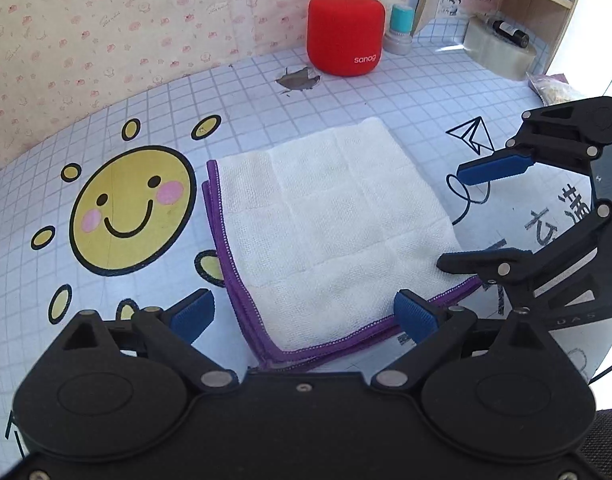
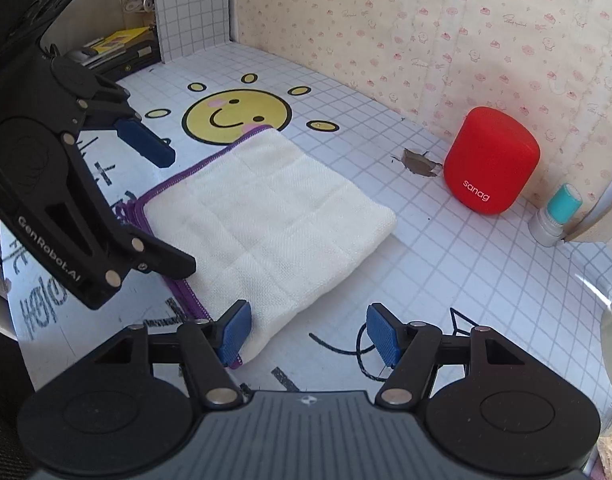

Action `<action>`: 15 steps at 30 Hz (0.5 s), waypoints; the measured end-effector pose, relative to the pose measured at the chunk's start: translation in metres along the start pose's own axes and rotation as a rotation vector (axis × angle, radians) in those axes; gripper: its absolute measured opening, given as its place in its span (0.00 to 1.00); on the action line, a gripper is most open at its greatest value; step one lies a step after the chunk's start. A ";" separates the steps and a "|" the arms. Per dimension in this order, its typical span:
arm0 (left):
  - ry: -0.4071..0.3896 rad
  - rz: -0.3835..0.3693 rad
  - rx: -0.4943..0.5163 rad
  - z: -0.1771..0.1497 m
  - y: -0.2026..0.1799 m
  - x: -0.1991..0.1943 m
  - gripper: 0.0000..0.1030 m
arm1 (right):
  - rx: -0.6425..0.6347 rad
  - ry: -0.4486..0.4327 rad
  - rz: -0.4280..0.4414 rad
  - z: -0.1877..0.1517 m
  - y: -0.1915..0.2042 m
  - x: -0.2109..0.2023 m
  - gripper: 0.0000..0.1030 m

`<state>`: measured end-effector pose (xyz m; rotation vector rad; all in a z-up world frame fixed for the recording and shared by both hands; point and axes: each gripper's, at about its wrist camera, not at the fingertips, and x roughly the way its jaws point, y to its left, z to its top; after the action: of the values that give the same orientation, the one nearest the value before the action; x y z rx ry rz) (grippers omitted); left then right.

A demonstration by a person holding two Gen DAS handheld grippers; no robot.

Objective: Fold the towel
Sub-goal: 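Pull the open right gripper back from the folded towel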

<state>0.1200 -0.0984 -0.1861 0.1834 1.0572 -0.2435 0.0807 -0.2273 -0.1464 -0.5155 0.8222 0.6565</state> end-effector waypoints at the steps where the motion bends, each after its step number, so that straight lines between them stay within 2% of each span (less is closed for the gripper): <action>1: 0.003 -0.004 -0.001 -0.004 0.002 -0.005 0.94 | 0.003 -0.001 -0.002 -0.001 0.000 0.000 0.62; 5: 0.008 -0.019 -0.027 -0.017 0.018 -0.025 0.94 | 0.034 0.003 -0.009 -0.001 0.000 -0.003 0.62; 10: 0.026 -0.031 -0.039 -0.026 0.018 -0.035 0.94 | 0.099 0.014 -0.014 0.005 -0.002 -0.013 0.63; 15: 0.029 -0.038 -0.045 -0.018 0.020 -0.050 0.94 | 0.165 0.025 -0.019 0.011 -0.004 -0.023 0.64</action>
<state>0.0873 -0.0687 -0.1502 0.1271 1.0945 -0.2517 0.0775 -0.2307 -0.1215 -0.3823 0.8857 0.5600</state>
